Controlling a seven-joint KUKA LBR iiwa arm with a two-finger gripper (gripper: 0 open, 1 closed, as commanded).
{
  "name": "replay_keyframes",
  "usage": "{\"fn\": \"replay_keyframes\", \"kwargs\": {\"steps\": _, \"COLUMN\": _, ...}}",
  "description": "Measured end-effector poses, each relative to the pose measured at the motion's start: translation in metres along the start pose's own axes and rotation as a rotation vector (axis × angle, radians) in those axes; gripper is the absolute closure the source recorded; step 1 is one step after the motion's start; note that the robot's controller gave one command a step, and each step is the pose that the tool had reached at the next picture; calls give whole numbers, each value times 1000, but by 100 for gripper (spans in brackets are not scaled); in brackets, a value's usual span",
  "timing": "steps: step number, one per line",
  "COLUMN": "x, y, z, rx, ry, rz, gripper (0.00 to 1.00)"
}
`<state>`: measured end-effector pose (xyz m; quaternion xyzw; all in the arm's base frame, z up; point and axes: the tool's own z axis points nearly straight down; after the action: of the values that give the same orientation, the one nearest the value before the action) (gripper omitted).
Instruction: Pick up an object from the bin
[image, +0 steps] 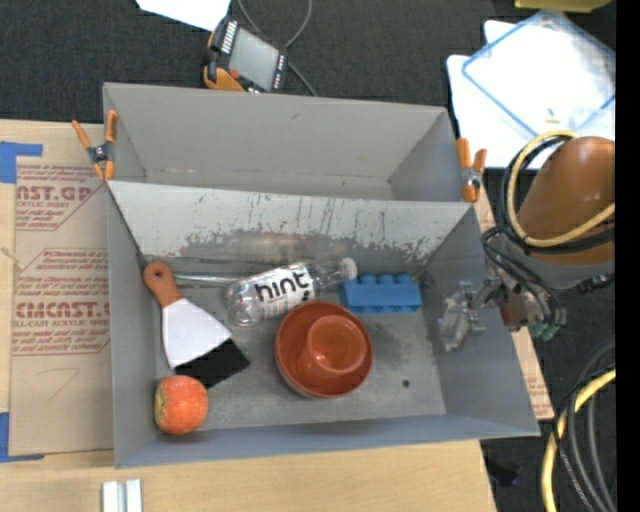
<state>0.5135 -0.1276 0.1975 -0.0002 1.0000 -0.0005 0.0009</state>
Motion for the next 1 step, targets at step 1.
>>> {"fn": "replay_keyframes", "kwargs": {"steps": 1, "x": 0, "y": 0, "z": 0, "rx": 0, "ry": 0, "rz": 0, "gripper": 100}}
